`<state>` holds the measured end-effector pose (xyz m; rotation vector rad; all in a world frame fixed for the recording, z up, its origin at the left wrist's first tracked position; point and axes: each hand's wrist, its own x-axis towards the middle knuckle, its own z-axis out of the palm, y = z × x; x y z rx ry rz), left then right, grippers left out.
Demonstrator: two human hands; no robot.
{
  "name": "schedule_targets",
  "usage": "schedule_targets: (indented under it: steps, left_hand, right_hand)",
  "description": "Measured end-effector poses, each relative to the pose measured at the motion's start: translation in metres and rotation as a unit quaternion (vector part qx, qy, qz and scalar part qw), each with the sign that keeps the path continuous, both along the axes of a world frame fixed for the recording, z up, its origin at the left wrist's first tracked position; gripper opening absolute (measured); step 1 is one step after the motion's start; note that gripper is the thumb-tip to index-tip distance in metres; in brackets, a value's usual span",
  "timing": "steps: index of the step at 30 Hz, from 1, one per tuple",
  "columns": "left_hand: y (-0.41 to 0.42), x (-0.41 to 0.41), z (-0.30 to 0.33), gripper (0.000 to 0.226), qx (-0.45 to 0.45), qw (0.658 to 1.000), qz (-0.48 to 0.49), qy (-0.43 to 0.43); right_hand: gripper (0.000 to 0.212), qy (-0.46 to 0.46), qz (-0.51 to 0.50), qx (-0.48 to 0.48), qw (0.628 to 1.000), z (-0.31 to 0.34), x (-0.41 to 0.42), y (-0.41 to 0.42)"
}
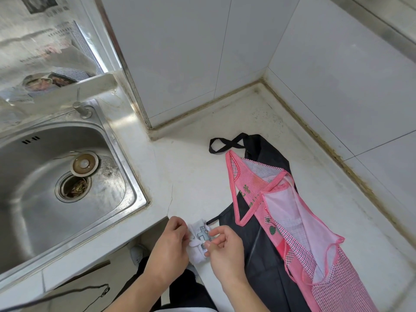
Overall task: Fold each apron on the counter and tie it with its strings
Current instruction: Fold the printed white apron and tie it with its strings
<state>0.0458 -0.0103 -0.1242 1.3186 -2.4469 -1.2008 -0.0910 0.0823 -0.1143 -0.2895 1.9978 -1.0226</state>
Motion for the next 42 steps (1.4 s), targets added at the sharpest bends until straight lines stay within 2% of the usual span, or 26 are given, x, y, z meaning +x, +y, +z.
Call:
schedule_targets:
  steps: [7, 9, 12, 15, 16, 18, 20, 22, 25, 28, 31, 34, 35, 37, 39, 40, 42]
  left_hand:
    - [-0.002, 0.002, 0.0, 0.037, 0.001, 1.0, -0.004, -0.009]
    - [-0.006, 0.006, -0.003, 0.037, 0.018, 1.0, 0.004, -0.01]
    - [-0.008, 0.012, -0.002, 0.022, 0.066, 0.996, 0.066, -0.004]
    - [-0.006, 0.015, 0.008, 0.015, 0.105, 0.98, 0.16, -0.051]
    - [-0.004, 0.017, 0.006, 0.014, 0.121, 0.973, 0.182, -0.075]
    - [-0.003, 0.018, 0.008, 0.015, 0.215, 0.945, 0.22, -0.113]
    - [-0.001, 0.015, 0.006, 0.029, 0.358, 0.897, 0.251, -0.058]
    - [0.002, 0.007, 0.011, 0.023, 0.455, 0.849, 0.269, 0.009]
    - [0.005, 0.007, 0.02, 0.012, 0.439, 0.865, 0.243, 0.029]
    - [-0.001, 0.016, 0.03, 0.008, 0.412, 0.887, 0.206, 0.044]
    - [-0.007, 0.025, 0.044, 0.019, 0.332, 0.923, 0.176, 0.08]
    - [-0.02, 0.035, 0.063, 0.043, 0.299, 0.935, 0.154, 0.115]
    - [-0.026, 0.04, 0.072, 0.047, 0.319, 0.93, 0.13, 0.124]
    - [-0.035, 0.046, 0.092, 0.037, 0.355, 0.921, 0.076, 0.139]
    - [-0.043, 0.056, 0.117, 0.013, 0.306, 0.939, 0.064, 0.141]
    - [-0.048, 0.06, 0.129, 0.009, 0.281, 0.945, 0.075, 0.15]
    - [-0.059, 0.075, 0.15, 0.017, 0.244, 0.95, 0.113, 0.159]
  right_hand:
    - [0.028, 0.006, -0.005, -0.004, 1.0, -0.008, 0.002, 0.006]
    - [0.031, -0.006, 0.025, -0.002, 1.0, -0.011, 0.0, 0.006]
    - [0.028, -0.013, 0.074, 0.006, 0.997, -0.016, -0.006, 0.006]
    - [0.017, 0.031, 0.042, 0.018, 0.998, -0.012, -0.015, 0.006]
    - [0.014, 0.048, 0.029, 0.032, 0.998, -0.011, -0.018, 0.006]
    - [0.009, 0.054, 0.039, 0.06, 0.996, -0.011, -0.02, 0.006]
    - [0.012, 0.023, 0.09, 0.071, 0.993, -0.011, -0.017, 0.004]
    - [0.018, 0.004, 0.138, 0.083, 0.987, -0.011, -0.011, 0.002]
    - [0.024, 0.001, 0.159, 0.083, 0.984, -0.009, -0.008, 0.0]
    - [0.036, -0.057, 0.137, 0.04, 0.988, 0.002, -0.015, -0.004]
    - [0.045, -0.123, 0.134, -0.011, 0.983, 0.024, -0.022, -0.011]
    - [0.055, -0.163, 0.115, -0.061, 0.978, 0.05, -0.026, -0.025]
    - [0.054, -0.167, 0.111, -0.074, 0.977, 0.06, -0.025, -0.032]
    - [0.048, -0.179, 0.103, -0.104, 0.973, 0.079, -0.024, -0.044]
    - [0.043, -0.179, 0.114, -0.132, 0.968, 0.102, -0.017, -0.058]
    - [0.039, -0.177, 0.118, -0.147, 0.966, 0.113, -0.014, -0.064]
    - [0.034, -0.172, 0.11, -0.167, 0.965, 0.129, -0.007, -0.075]
